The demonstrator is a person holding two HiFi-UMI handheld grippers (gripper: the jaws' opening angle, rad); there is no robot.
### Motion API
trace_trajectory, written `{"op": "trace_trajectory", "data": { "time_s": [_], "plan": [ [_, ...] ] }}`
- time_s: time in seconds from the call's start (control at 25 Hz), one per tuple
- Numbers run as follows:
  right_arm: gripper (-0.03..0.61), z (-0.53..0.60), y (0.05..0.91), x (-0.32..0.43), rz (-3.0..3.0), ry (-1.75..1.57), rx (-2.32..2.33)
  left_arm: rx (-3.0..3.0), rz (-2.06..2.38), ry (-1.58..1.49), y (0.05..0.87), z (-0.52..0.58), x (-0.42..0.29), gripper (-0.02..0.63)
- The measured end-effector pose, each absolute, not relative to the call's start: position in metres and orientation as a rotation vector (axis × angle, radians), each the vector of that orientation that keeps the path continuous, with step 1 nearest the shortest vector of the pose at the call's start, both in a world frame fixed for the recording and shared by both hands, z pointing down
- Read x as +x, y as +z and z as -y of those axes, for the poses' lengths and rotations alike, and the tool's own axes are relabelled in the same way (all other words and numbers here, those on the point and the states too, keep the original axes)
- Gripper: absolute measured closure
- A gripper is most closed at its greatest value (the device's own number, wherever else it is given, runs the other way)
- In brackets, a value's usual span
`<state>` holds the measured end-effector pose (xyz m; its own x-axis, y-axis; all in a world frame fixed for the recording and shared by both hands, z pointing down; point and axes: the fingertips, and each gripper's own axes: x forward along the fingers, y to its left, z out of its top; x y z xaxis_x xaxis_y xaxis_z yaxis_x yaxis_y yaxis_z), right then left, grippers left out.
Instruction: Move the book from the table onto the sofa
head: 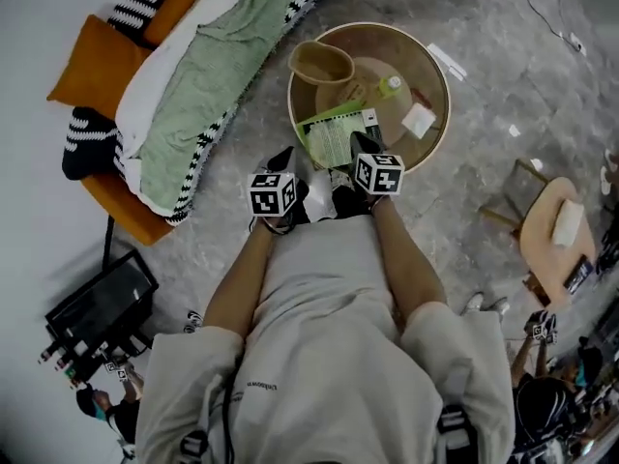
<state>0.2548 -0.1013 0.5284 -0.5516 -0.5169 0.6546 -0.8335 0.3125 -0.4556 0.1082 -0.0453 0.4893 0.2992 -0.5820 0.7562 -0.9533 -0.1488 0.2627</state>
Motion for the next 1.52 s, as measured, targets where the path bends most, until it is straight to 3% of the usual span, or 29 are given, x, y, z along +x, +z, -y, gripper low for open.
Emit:
{"op": "trace_trajectory", "data": {
  "time_s": [0.32,0.72,1.08,1.52],
  "plan": [
    [0.572,0.052,0.542,0.295,2.066,1.091,1.213,1.79,1.194,0.7,0.547,0.025,0.151,0.606],
    [0.572,0.01,0.599,0.294,1.972,1.061,1.015,1.637,1.217,0.643,0.602,-0.008,0.109,0.604],
    [0.572,0.063,0.637,0.291,2.104,1.069,1.006,1.617,1.235,0.704,0.67,-0.009,0.086,0.604],
    [0.571,0.119,0.688,0.343,2.165,1.036,1.125,1.618,1.361,0.527,0.717,0.022,0.09,0.604]
  ]
}}
